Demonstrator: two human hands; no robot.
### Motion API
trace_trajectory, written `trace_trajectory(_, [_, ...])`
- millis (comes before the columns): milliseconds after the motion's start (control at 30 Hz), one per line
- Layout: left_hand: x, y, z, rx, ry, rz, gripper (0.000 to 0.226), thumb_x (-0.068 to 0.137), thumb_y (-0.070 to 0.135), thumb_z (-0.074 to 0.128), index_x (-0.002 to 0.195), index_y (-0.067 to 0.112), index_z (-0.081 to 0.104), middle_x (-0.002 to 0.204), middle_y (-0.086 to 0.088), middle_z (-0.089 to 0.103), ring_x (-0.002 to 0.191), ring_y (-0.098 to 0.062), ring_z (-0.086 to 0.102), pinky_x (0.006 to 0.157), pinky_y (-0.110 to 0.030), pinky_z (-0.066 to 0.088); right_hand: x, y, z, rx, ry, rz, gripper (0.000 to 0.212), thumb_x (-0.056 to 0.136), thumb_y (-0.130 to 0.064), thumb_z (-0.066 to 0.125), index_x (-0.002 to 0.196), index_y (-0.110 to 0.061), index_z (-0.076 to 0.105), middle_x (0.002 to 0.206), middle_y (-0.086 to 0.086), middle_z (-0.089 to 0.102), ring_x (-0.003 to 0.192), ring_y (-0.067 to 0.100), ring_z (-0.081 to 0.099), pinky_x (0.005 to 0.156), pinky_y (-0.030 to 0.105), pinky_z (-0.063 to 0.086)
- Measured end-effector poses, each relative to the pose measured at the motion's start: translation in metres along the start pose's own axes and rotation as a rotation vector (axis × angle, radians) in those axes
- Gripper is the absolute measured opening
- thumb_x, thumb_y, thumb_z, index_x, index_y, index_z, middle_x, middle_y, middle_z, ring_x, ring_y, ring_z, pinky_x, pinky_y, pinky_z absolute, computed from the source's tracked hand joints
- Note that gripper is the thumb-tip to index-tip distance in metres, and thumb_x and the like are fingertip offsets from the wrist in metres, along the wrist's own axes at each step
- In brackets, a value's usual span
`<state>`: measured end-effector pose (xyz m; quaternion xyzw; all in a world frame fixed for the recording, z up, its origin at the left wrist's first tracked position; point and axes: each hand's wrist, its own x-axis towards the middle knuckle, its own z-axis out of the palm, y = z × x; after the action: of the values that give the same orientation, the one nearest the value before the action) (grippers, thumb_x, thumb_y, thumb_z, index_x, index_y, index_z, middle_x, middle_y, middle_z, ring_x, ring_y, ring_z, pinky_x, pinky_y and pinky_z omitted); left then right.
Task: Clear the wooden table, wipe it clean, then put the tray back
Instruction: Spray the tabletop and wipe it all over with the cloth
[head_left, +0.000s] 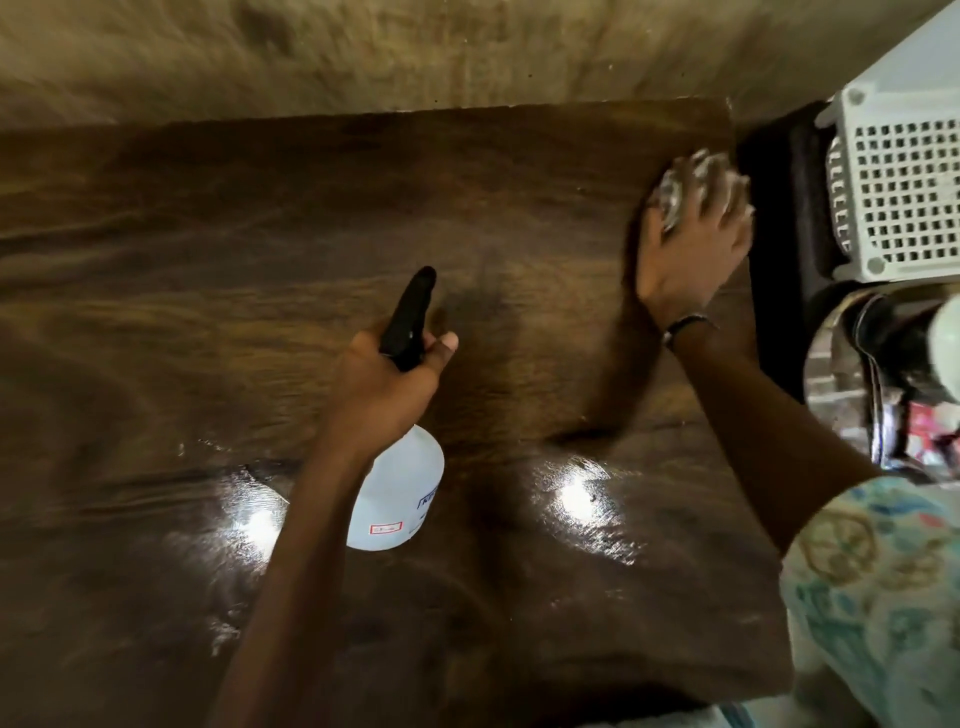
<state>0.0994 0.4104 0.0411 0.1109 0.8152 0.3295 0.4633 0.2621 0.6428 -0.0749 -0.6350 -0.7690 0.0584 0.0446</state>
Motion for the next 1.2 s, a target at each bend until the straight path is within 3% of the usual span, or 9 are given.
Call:
trace_trajectory(267, [-0.021, -0.019, 0.016, 0.101, 0.055, -0.017, 0.024, 0.079, 0.046, 0.067, 0.068, 0.029, 0.054, 0.073, 0.001, 0.061, 0.091, -0.03, 0.064, 0.089, -0.042, 0.051, -0.135, -0.076, 0.016, 0.131, -0.139, -0.651, 0.054, 0.091, -0.047, 0.043, 0.141, -0.027, 0.045, 0.154, 0.008, 0.034, 0.144, 0.036, 0.023, 0.114, 0.055, 0.019])
trace_trajectory(400, [-0.033, -0.031, 0.026, 0.123, 0.04, -0.03, 0.026, 0.078, 0.046, 0.068, 0.086, 0.024, 0.059, 0.085, -0.007, 0.063, 0.091, -0.03, 0.063, 0.08, -0.035, 0.047, -0.173, -0.03, 0.012, 0.109, -0.183, -0.986, 0.052, 0.09, -0.045, 0.048, 0.139, -0.027, 0.048, 0.152, 0.006, 0.038, 0.143, 0.034, 0.026, 0.116, 0.053, 0.018])
trace_trajectory(467, [-0.041, -0.038, 0.03, 0.103, 0.01, -0.035, 0.034, 0.078, 0.046, 0.068, 0.098, 0.018, 0.063, 0.086, -0.007, 0.063, 0.086, -0.027, 0.061, 0.076, -0.033, 0.046, -0.168, 0.01, 0.006, 0.024, -0.195, -0.976, 0.055, 0.089, -0.047, 0.046, 0.142, -0.032, 0.042, 0.154, 0.003, 0.035, 0.143, 0.032, 0.026, 0.116, 0.052, 0.018])
trace_trajectory(567, [-0.054, -0.048, 0.037, 0.099, -0.008, -0.042, 0.031, 0.078, 0.047, 0.067, 0.095, 0.021, 0.064, 0.08, -0.004, 0.059, 0.08, -0.023, 0.058, 0.073, -0.033, 0.045, -0.145, 0.06, -0.004, -0.009, -0.119, -0.685, 0.055, 0.09, -0.047, 0.044, 0.143, -0.034, 0.039, 0.155, 0.001, 0.033, 0.144, 0.03, 0.025, 0.115, 0.05, 0.021])
trace_trajectory(667, [-0.072, -0.057, 0.047, 0.126, -0.005, -0.046, 0.037, 0.078, 0.049, 0.065, 0.101, 0.021, 0.061, 0.091, -0.006, 0.062, 0.087, -0.022, 0.061, 0.076, -0.032, 0.045, -0.14, 0.09, -0.013, 0.036, -0.082, -0.385, 0.053, 0.091, -0.046, 0.043, 0.143, -0.036, 0.038, 0.156, -0.001, 0.03, 0.145, 0.028, 0.023, 0.115, 0.049, 0.022])
trace_trajectory(867, [-0.113, -0.078, 0.06, 0.098, -0.045, -0.064, 0.033, 0.08, 0.044, 0.066, 0.098, 0.017, 0.064, 0.094, -0.01, 0.063, 0.087, -0.024, 0.061, 0.072, -0.03, 0.043, -0.233, 0.097, -0.017, 0.035, -0.051, 0.022, 0.056, 0.09, -0.046, 0.043, 0.144, -0.032, 0.036, 0.157, 0.002, 0.027, 0.145, 0.032, 0.021, 0.114, 0.052, 0.02])
trace_trajectory(967, [-0.134, -0.089, 0.067, 0.118, -0.017, -0.066, 0.016, 0.082, 0.04, 0.065, 0.08, 0.025, 0.06, 0.089, -0.008, 0.063, 0.088, -0.025, 0.062, 0.075, -0.031, 0.045, -0.275, 0.071, -0.012, 0.051, -0.123, -0.114, 0.058, 0.088, -0.048, 0.042, 0.143, -0.032, 0.037, 0.156, 0.005, 0.028, 0.145, 0.034, 0.019, 0.113, 0.055, 0.018])
trace_trajectory(1067, [-0.15, -0.101, 0.073, 0.145, 0.015, -0.056, 0.019, 0.081, 0.037, 0.068, 0.071, 0.026, 0.057, 0.08, -0.01, 0.063, 0.089, -0.033, 0.063, 0.082, -0.038, 0.05, -0.312, 0.042, -0.006, 0.145, -0.173, -0.421, 0.057, 0.088, -0.046, 0.048, 0.142, -0.032, 0.04, 0.155, 0.005, 0.031, 0.145, 0.034, 0.02, 0.112, 0.056, 0.019])
trace_trajectory(1200, [-0.171, -0.118, 0.077, 0.17, 0.046, -0.097, 0.027, 0.078, 0.039, 0.071, 0.069, 0.025, 0.049, 0.092, -0.019, 0.066, 0.092, -0.035, 0.063, 0.086, -0.043, 0.052, -0.363, 0.065, -0.007, 0.166, -0.207, -0.844, 0.055, 0.091, -0.042, 0.049, 0.143, -0.027, 0.04, 0.153, 0.005, 0.036, 0.144, 0.033, 0.024, 0.113, 0.055, 0.022])
